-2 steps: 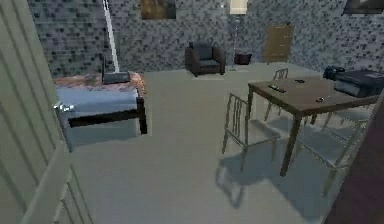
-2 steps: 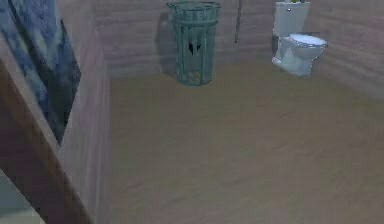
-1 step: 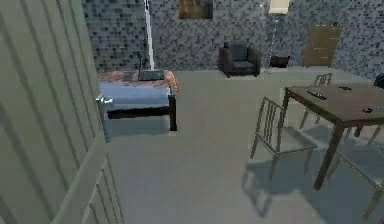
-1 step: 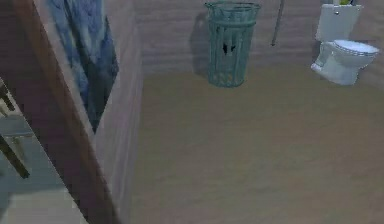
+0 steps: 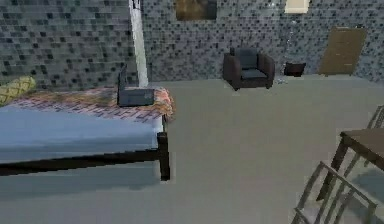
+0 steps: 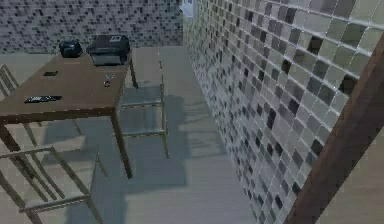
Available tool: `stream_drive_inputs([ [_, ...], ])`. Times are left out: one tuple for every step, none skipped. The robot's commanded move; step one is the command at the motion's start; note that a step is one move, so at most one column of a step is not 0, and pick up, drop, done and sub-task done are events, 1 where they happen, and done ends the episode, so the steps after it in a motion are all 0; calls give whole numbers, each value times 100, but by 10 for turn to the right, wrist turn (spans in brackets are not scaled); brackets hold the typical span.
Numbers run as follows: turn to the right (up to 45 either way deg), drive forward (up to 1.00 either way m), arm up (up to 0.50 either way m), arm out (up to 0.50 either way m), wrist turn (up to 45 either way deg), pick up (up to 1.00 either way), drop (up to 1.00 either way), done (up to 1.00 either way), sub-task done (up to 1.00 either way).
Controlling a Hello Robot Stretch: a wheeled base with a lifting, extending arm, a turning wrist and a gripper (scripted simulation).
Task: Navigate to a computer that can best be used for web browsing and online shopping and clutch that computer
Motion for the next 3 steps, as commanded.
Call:
stream_drive_inputs([
  [-60, 0, 0, 0, 0, 0, 0, 0, 0],
  [0, 100, 0, 0, 0, 0, 0, 0, 0],
  [-90, 0, 0, 0, 0, 0, 0, 0, 0],
])
